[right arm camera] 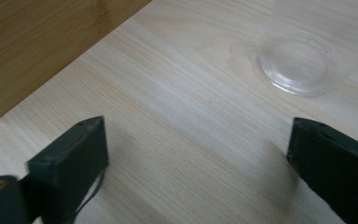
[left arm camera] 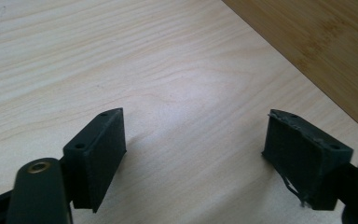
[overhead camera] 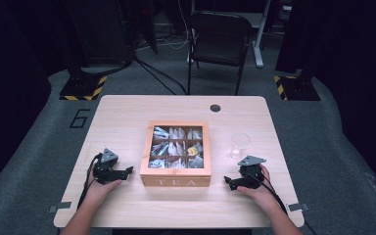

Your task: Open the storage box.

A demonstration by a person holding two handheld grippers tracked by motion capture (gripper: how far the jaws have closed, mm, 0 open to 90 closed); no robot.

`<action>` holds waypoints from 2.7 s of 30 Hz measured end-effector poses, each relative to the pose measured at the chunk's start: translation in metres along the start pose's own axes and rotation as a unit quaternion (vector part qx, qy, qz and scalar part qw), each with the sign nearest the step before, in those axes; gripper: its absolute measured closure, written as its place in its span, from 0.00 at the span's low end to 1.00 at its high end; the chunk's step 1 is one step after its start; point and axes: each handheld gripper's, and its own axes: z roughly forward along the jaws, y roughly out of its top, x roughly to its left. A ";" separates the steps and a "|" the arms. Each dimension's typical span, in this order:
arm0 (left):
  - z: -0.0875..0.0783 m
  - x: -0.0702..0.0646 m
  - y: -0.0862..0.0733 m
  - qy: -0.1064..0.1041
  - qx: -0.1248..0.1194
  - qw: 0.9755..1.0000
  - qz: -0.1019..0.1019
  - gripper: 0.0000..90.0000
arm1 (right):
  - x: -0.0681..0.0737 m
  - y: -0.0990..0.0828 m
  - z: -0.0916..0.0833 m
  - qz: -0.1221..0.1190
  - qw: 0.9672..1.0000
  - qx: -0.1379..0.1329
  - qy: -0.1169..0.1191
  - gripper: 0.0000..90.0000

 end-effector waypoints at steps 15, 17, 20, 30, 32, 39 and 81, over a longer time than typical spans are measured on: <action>-0.013 -0.002 0.004 -0.018 -0.018 0.999 -0.029 0.34 | 0.006 0.009 -0.016 -0.005 1.000 -0.017 0.004 0.35; -0.015 -0.005 0.005 -0.020 -0.022 0.999 -0.028 0.35 | 0.008 0.011 -0.019 -0.015 1.000 -0.016 0.006 0.36; -0.018 -0.007 0.006 -0.023 -0.027 0.999 -0.027 0.37 | 0.012 0.012 -0.021 -0.022 0.999 -0.021 0.012 0.38; -0.027 -0.016 0.010 -0.028 -0.040 0.998 -0.026 0.39 | 0.018 0.020 -0.029 -0.024 0.999 -0.032 0.022 0.43; -0.029 -0.017 0.011 -0.023 -0.042 0.999 -0.021 0.39 | 0.020 0.021 -0.030 -0.021 0.999 -0.034 0.030 0.42; -0.035 -0.020 0.011 -0.021 -0.048 0.998 -0.024 0.39 | 0.024 0.023 -0.032 -0.026 0.998 -0.042 0.028 0.43; -0.054 -0.038 0.010 -0.036 -0.075 0.996 -0.008 0.55 | 0.050 0.036 -0.050 -0.051 0.988 -0.066 0.126 0.67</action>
